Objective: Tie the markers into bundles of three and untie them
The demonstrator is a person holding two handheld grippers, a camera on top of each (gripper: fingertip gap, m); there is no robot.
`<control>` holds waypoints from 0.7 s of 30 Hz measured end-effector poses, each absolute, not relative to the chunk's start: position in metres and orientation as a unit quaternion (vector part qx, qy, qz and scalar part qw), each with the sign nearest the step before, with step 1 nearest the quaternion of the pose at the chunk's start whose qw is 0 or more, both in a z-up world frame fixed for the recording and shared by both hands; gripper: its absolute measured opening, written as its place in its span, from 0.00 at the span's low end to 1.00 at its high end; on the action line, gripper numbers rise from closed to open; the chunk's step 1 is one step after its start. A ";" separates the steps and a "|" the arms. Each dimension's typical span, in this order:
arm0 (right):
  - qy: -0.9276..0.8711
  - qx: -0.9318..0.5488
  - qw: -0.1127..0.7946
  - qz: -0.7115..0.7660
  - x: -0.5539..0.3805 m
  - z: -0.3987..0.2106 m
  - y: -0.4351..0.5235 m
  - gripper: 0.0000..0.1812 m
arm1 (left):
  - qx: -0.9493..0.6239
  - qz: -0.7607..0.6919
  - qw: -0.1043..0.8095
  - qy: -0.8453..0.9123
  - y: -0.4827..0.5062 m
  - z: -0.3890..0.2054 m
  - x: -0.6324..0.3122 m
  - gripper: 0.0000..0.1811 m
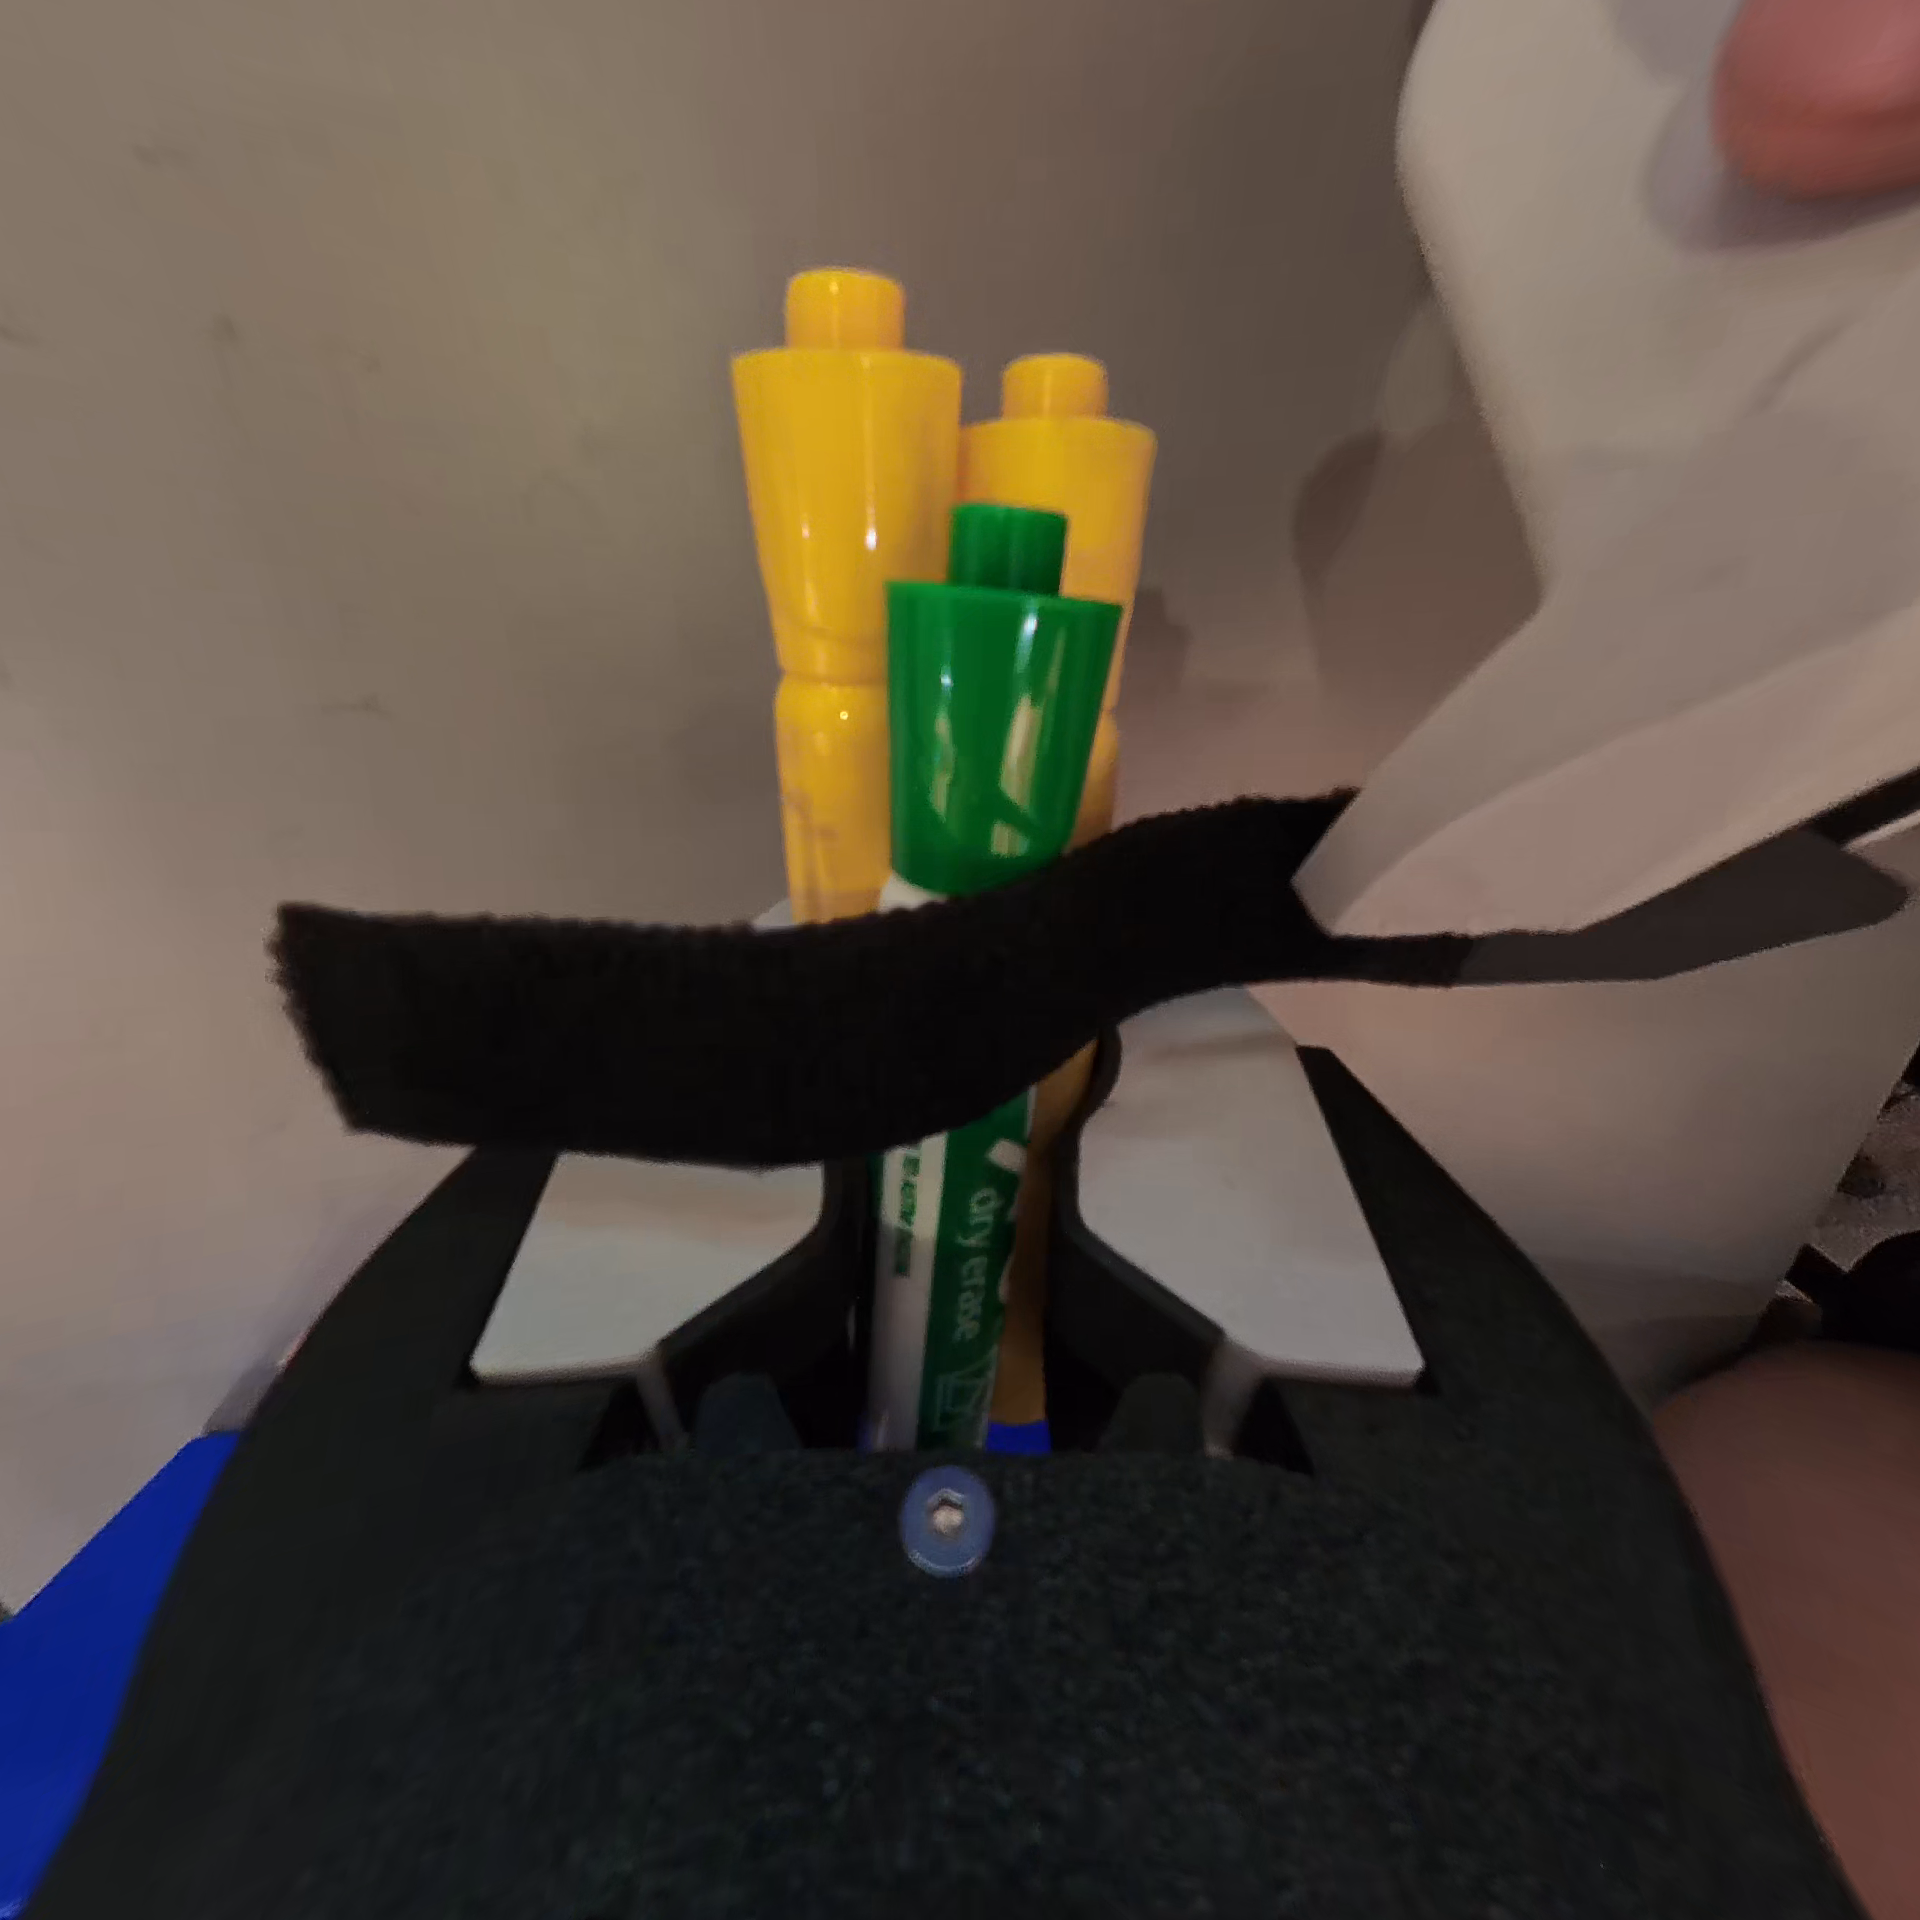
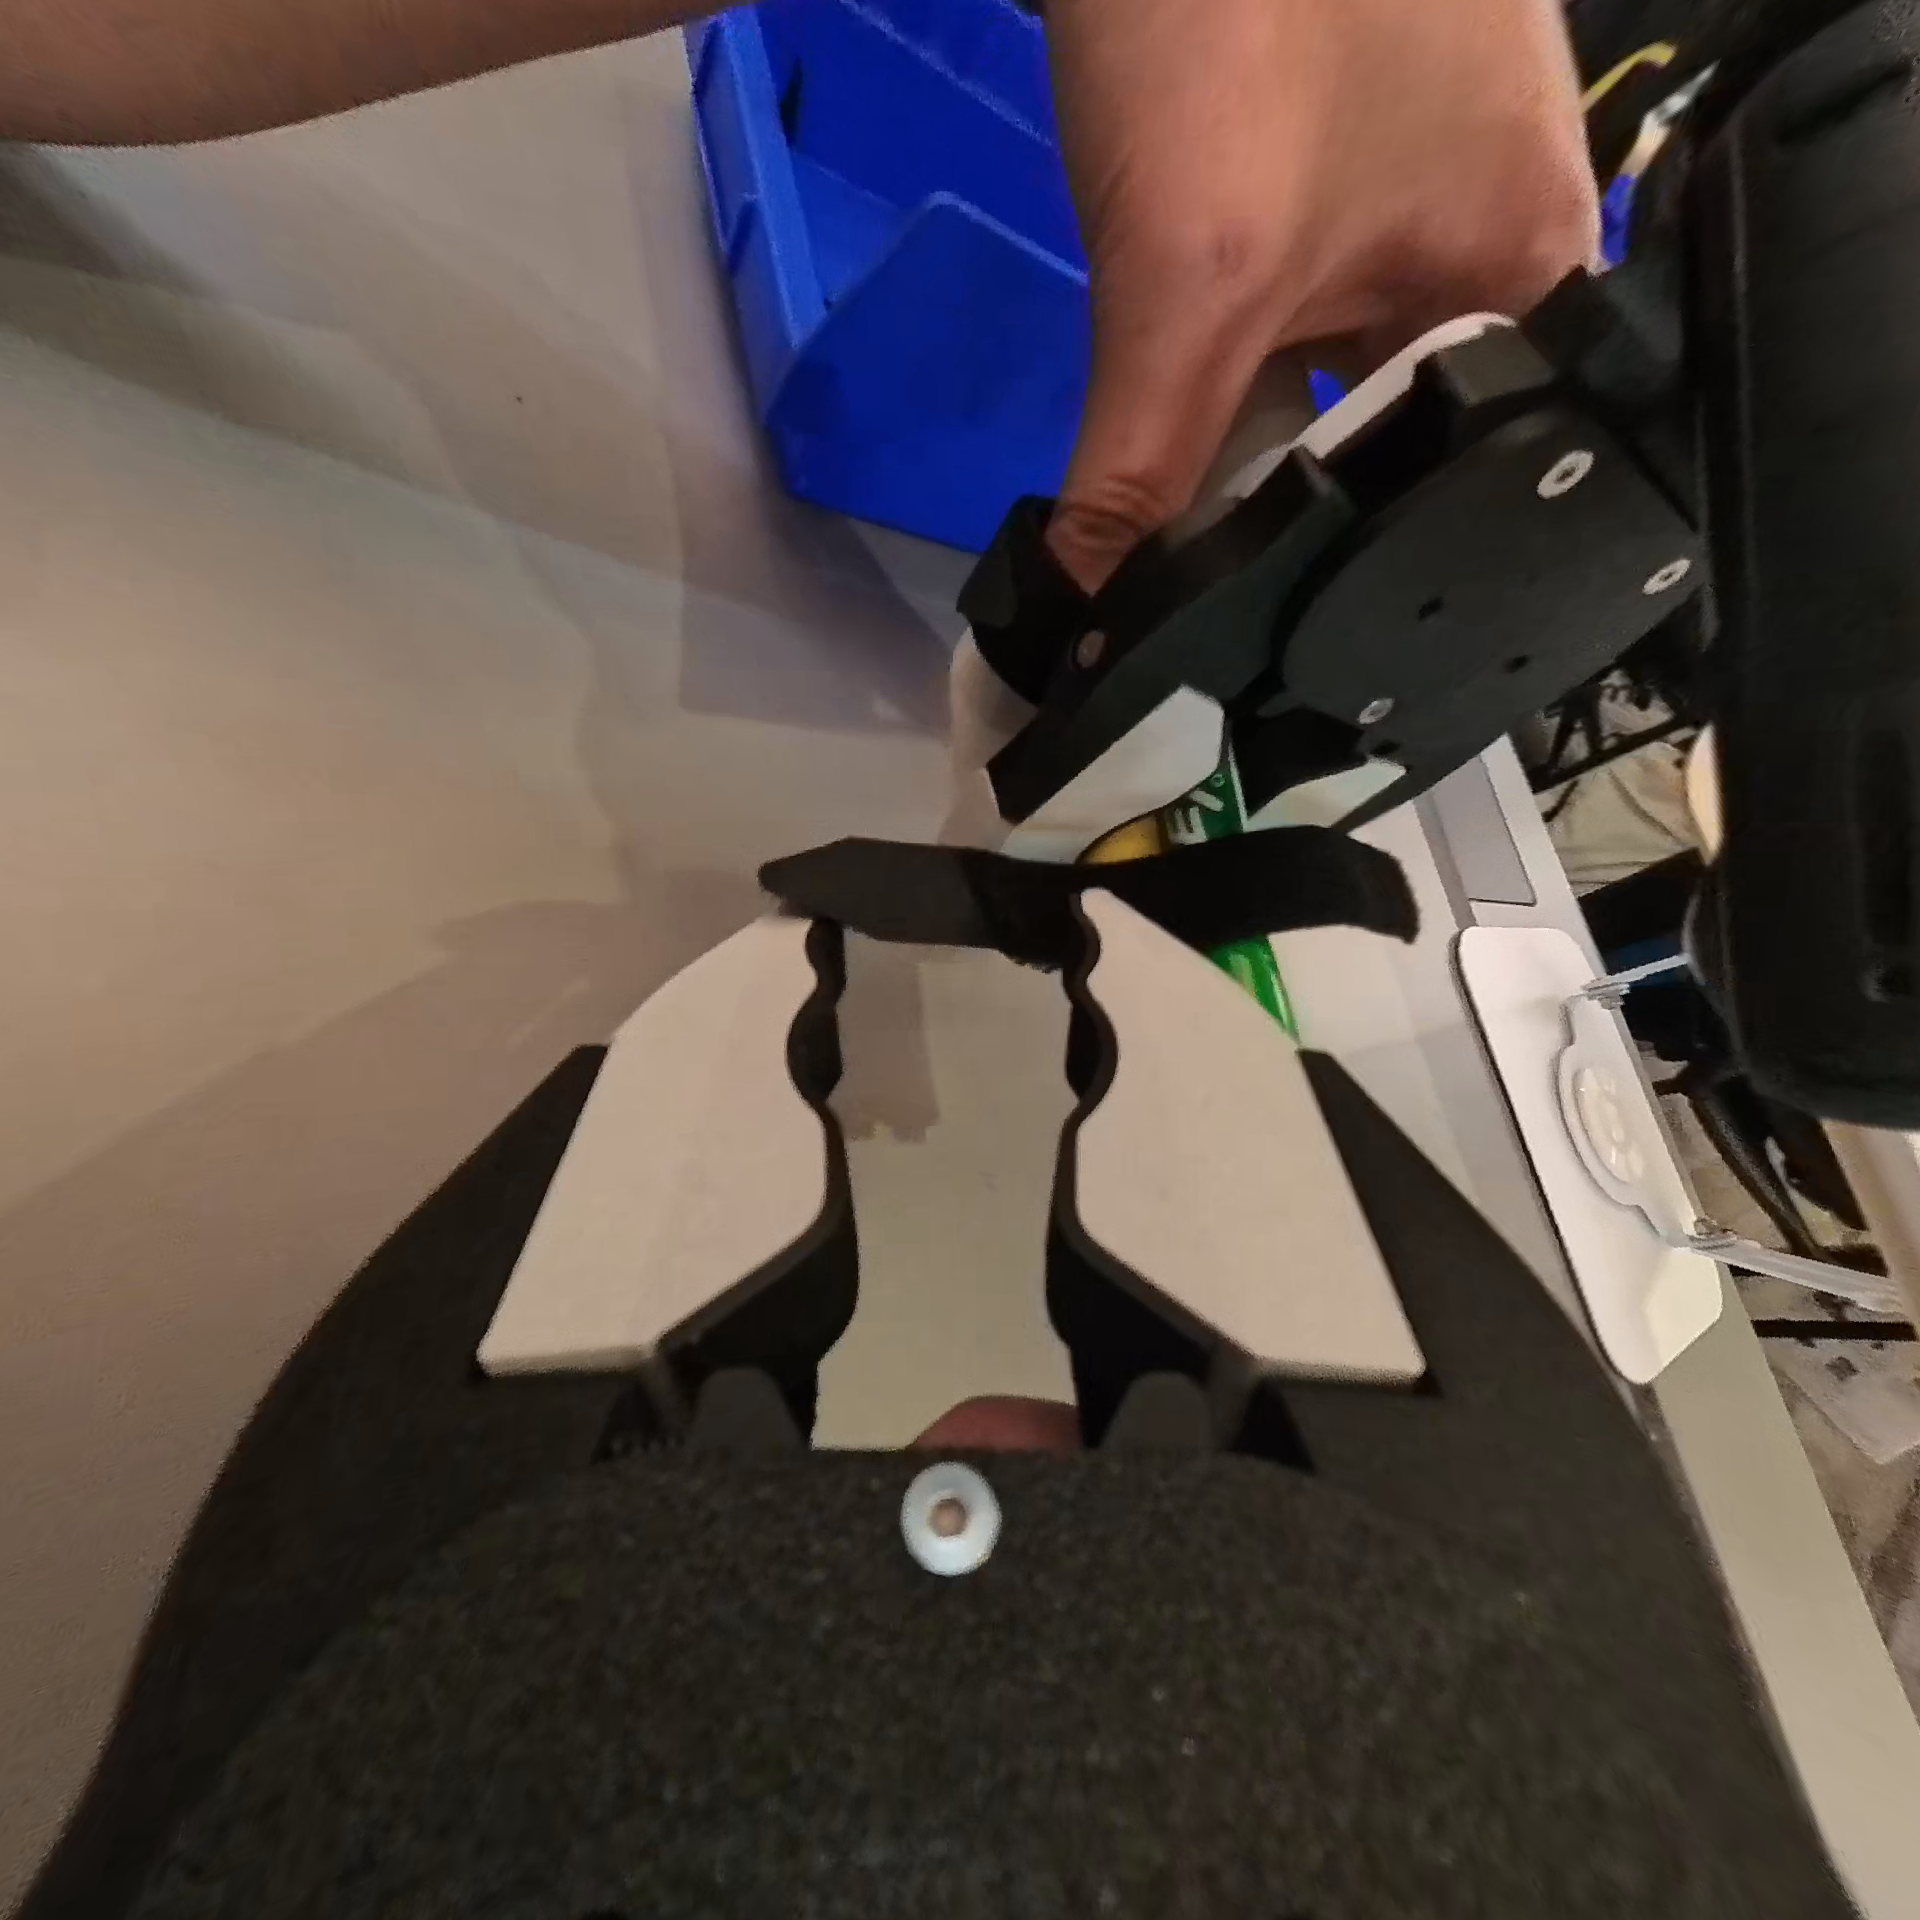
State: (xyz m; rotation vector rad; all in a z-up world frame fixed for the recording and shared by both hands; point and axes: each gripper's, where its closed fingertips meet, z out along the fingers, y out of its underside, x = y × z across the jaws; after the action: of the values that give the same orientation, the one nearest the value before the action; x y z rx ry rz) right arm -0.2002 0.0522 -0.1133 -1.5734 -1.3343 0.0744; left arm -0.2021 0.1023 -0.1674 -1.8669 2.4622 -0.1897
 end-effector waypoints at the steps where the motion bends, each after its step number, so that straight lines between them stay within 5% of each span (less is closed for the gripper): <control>1: -0.556 -0.652 0.515 0.030 -0.201 -0.114 0.052 0.23 | -0.602 -0.061 0.021 0.796 0.102 -0.168 -0.202 0.22; 21: -0.545 -0.646 0.520 0.127 -0.200 -0.101 0.048 0.37 | -0.594 -0.085 0.015 0.799 0.095 -0.167 -0.198 0.23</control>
State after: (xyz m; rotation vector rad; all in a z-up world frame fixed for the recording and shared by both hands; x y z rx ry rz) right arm -0.2001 0.0482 -0.1010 -1.5490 -1.3058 0.3041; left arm -0.1981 0.0947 -0.1675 -1.8495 2.4873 -0.2636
